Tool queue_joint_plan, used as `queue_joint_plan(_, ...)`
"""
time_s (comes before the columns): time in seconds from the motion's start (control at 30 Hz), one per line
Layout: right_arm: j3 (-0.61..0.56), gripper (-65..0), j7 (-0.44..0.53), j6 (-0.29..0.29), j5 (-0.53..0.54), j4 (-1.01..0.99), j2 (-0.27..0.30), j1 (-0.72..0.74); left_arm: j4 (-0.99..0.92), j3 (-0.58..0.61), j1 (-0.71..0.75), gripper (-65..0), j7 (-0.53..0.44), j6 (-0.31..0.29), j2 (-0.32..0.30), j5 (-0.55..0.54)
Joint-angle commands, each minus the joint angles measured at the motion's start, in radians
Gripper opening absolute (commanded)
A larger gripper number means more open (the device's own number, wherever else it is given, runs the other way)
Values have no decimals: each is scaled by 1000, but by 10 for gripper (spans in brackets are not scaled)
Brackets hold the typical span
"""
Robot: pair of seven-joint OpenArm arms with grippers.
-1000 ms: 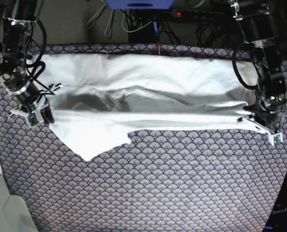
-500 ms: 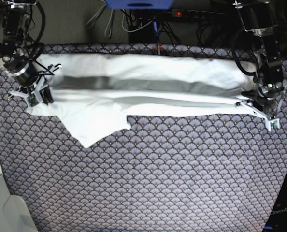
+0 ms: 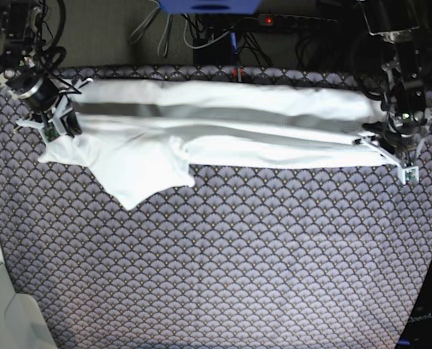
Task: Fold the T-shirt properly
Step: 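Drag the hem corners with both grippers over the shirt toward the collar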
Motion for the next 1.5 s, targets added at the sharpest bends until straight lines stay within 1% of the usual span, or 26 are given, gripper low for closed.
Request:
queue_joint_plan(0.0,14,-650,6,-12,-7,15,21,2,22,-3,12,-647,-12,13,-22,22)
queue_joint_plan(0.07,17,-650,-2,-12,-7,15,21,2,22,8,32,-647,-12,-22,-30,22)
queue_joint_plan(0.13,17,-650,-3,-12,-9,15,20,2,8,8,42,-646,-12,-74,-28,23)
queue_joint_plan(0.23,12,-650,-3,-12,-12,8,15,2,-32,6,35,-646,-12,-108,-24,23)
queue_joint_plan(0.4,9,-650,-5,-12,-13,8,12,2,-61,8,22,-645,-12,-110,-21,23)
queue_joint_plan(0.47,8,-648,-34,-12,-13,8,17,2,-61,8,22,-631,-12,-110,-22,23)
queue_joint_plan(0.53,8,-602,-91,-12,-13,8,20,7,-61,8,23,-574,-12,-110,-24,23)
queue_joint_plan(0.6,8,-543,-143,-12,-13,12,21,11,-56,8,28,-483,-12,-111,-25,23)
queue_joint_plan(0.67,8,-479,-171,-12,-13,14,25,11,-50,8,31,-390,-12,-111,-24,23)
queue_joint_plan(0.73,9,-427,-177,-12,-13,15,37,5,-50,8,31,-325,-12,-111,-24,23)
queue_joint_plan(0.77,11,-406,-178,-12,-13,15,40,4,-50,8,31,-310,-12,-111,-24,23)
queue_joint_plan(0.83,18,-379,-181,-12,-13,26,41,4,-50,8,31,-306,-12,-111,-24,23)
queue_joint_plan(0.93,48,-367,-181,-12,-10,89,41,-26,-52,8,29,-305,-12,-111,-24,23)
queue_joint_plan(1.1,69,-366,-183,-12,-10,207,35,-41,-61,8,23,-305,-12,-111,-22,23)
queue_joint_plan(1.47,74,-366,-185,-12,-13,236,35,-39,-52,8,31,-304,-12,-111,-22,22)
